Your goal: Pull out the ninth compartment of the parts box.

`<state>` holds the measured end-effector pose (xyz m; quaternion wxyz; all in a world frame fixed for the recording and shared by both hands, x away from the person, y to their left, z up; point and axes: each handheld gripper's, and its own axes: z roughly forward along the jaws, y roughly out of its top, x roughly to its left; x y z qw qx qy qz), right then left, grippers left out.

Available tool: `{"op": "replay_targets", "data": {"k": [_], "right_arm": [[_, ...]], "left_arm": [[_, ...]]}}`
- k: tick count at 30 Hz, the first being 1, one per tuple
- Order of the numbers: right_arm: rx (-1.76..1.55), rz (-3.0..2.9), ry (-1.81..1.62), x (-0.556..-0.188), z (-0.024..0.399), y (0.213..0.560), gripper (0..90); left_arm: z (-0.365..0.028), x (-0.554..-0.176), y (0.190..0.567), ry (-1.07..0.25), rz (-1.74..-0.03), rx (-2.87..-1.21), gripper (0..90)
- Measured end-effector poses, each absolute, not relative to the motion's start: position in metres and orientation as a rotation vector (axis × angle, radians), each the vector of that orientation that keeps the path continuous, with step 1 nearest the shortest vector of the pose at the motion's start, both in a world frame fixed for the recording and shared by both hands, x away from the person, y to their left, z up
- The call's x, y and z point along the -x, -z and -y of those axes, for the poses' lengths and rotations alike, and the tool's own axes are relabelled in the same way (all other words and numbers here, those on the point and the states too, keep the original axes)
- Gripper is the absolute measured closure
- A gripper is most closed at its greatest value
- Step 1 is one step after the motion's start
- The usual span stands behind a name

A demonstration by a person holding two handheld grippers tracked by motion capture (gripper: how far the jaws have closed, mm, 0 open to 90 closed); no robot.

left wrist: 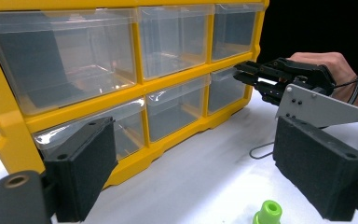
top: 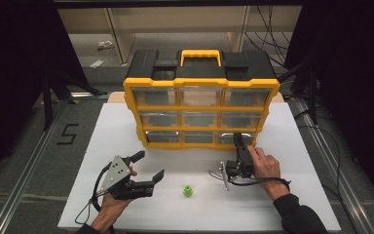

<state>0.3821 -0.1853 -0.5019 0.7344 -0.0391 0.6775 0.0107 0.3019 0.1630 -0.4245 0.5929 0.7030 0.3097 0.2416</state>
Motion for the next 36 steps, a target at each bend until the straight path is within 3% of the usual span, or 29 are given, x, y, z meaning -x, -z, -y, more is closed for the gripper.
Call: {"op": "replay_targets", "data": {"k": [36], "right_arm": [[0.131, -1.478, -0.042, -0.36, 0.188, 0.502, 80.4]], "left_arm": [[-0.164, -0.301, 0.424, -0.565, -0.72, -1.631, 13.3]]}}
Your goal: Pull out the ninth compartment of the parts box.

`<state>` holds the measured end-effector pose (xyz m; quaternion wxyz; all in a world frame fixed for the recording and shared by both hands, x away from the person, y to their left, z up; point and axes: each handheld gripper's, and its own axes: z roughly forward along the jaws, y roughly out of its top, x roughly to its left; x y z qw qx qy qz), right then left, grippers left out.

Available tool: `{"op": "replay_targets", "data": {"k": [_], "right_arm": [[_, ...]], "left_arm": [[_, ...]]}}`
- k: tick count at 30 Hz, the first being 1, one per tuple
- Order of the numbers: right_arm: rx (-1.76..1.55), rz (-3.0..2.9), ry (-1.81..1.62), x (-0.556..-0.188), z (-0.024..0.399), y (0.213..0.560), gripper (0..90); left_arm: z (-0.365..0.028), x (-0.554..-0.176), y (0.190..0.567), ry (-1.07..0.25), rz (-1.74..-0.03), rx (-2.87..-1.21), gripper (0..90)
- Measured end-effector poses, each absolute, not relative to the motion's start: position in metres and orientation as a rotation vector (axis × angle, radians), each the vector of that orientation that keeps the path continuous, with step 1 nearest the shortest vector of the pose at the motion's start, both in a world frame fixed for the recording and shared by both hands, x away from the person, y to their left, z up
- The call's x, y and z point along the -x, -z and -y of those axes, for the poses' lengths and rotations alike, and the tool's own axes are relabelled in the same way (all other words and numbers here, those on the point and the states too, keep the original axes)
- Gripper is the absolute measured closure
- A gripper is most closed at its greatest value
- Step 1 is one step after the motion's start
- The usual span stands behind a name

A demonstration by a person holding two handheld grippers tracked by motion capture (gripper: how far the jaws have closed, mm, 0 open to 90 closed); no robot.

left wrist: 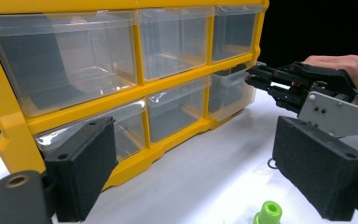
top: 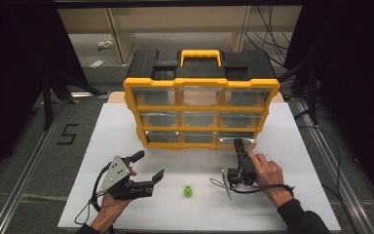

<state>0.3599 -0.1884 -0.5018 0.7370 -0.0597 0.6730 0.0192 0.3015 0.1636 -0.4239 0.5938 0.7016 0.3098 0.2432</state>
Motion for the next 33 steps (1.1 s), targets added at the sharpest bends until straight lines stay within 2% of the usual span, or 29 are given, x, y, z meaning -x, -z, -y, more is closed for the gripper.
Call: {"op": "replay_targets", "data": {"k": [33], "right_arm": [[0.185, -1.493, -0.071, -0.326, 0.194, 0.499, 80.4]], "left_arm": [[-0.164, -0.302, 0.424, -0.567, -0.722, -1.626, 13.4]]}}
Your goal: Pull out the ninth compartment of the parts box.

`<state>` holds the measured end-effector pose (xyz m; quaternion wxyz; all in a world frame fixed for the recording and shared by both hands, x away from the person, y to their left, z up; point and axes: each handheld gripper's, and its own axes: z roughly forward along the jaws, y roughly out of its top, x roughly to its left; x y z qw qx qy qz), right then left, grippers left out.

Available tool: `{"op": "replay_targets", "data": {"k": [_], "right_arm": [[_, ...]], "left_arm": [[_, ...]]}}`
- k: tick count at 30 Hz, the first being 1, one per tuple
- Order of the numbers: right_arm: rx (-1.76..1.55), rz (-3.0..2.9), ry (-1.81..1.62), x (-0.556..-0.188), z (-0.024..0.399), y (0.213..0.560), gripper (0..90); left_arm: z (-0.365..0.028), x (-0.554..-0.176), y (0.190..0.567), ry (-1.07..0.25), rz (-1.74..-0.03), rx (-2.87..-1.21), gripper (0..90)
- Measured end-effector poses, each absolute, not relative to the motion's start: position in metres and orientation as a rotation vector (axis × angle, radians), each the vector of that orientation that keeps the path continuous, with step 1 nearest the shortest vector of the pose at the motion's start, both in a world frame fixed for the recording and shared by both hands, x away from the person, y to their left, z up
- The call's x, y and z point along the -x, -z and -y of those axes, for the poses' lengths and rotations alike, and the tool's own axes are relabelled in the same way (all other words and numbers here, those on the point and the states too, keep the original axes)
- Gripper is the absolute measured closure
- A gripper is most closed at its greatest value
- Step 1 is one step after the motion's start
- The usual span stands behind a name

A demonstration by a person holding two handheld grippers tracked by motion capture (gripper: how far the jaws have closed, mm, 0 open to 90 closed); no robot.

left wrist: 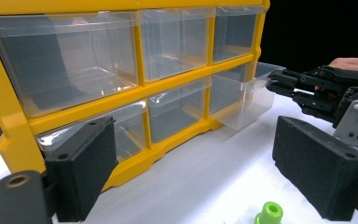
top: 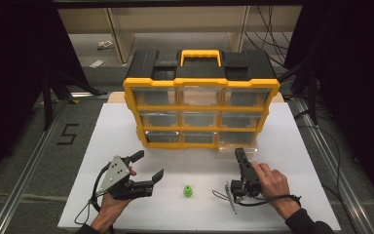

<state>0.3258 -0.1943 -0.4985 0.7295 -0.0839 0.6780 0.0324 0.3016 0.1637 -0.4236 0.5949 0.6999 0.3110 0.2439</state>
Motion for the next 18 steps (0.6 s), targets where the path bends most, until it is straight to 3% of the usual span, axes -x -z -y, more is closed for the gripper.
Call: {"op": "replay_targets", "data": {"k": [18], "right_arm": [[0.203, -1.49, -0.072, -0.3223, 0.1934, 0.4994, 80.4]], "left_arm": [[-0.1628, -0.3019, 0.424, -0.567, -0.718, -1.632, 13.4]]}}
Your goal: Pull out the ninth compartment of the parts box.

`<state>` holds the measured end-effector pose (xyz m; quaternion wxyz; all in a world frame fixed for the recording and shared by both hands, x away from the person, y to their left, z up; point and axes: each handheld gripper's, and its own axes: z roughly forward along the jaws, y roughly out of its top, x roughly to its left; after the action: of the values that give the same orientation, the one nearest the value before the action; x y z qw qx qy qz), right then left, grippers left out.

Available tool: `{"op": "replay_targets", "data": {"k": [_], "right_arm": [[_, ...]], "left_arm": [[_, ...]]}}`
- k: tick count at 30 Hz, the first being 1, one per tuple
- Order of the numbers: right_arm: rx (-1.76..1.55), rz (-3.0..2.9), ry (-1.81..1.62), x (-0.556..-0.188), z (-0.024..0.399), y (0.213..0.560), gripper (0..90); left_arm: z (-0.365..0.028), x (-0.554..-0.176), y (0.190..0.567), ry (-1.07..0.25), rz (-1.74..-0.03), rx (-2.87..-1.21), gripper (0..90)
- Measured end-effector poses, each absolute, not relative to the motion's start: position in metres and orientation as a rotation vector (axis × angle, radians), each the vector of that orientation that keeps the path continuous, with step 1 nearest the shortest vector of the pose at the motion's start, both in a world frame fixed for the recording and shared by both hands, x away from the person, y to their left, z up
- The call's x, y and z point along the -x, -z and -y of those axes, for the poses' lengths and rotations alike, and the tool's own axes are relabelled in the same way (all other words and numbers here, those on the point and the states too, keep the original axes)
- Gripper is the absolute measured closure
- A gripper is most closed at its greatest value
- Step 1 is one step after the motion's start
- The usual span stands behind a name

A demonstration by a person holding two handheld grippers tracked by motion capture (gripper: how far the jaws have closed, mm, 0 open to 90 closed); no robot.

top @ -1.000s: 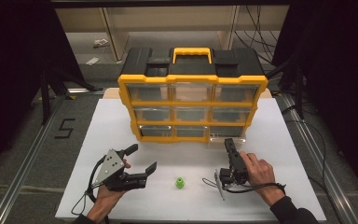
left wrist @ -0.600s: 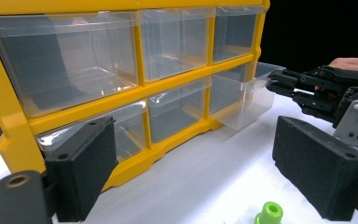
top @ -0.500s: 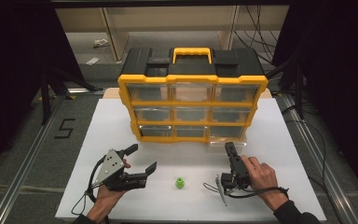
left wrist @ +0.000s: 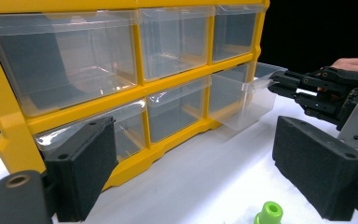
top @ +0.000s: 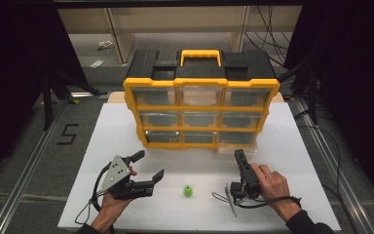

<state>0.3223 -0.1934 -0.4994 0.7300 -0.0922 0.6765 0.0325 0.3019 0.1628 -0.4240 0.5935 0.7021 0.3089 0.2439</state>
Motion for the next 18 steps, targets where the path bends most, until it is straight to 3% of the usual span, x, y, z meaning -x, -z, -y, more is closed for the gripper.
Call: {"op": "replay_targets", "data": {"k": [18], "right_arm": [[0.214, -1.507, -0.092, -0.301, 0.198, 0.497, 80.4]], "left_arm": [[-0.163, -0.302, 0.424, -0.566, -0.719, -1.63, 13.4]]}}
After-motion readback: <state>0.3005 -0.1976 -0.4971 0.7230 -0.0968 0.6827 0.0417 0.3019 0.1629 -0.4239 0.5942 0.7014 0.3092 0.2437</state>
